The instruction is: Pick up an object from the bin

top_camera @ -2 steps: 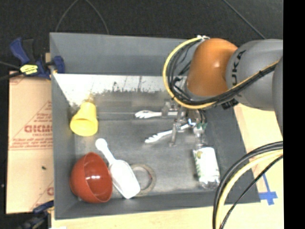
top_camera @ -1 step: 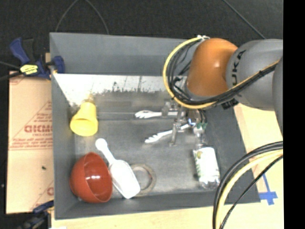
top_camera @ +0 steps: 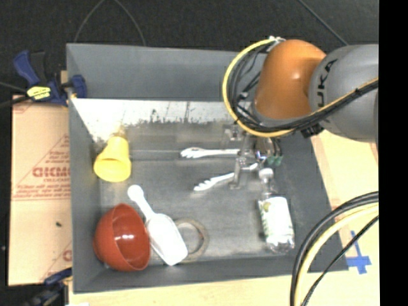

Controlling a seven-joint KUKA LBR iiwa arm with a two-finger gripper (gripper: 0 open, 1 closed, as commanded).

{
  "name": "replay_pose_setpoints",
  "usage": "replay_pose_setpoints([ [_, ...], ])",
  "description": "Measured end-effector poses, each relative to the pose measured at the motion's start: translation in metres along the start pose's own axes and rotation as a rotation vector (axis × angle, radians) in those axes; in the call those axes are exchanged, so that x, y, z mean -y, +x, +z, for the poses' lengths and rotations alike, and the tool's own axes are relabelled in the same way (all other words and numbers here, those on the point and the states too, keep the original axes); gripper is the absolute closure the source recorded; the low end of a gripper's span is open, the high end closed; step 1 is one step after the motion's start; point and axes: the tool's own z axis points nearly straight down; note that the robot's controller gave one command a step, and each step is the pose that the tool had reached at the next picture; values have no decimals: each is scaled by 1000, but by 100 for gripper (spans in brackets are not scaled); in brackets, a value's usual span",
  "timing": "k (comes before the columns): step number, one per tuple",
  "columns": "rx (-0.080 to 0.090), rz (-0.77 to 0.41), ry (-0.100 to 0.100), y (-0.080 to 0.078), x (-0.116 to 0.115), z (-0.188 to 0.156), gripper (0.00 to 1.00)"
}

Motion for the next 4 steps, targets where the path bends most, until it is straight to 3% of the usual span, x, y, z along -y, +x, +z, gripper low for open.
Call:
replay_pose_setpoints([
  [1, -3, 61, 0, -6, 45, 61, 0],
  [2, 15, 3, -2, -13, -29, 59, 0],
  [3, 4, 77, 3, -28, 22, 90, 0],
  [4, 20, 412, -7, -6, 6, 82, 0],
])
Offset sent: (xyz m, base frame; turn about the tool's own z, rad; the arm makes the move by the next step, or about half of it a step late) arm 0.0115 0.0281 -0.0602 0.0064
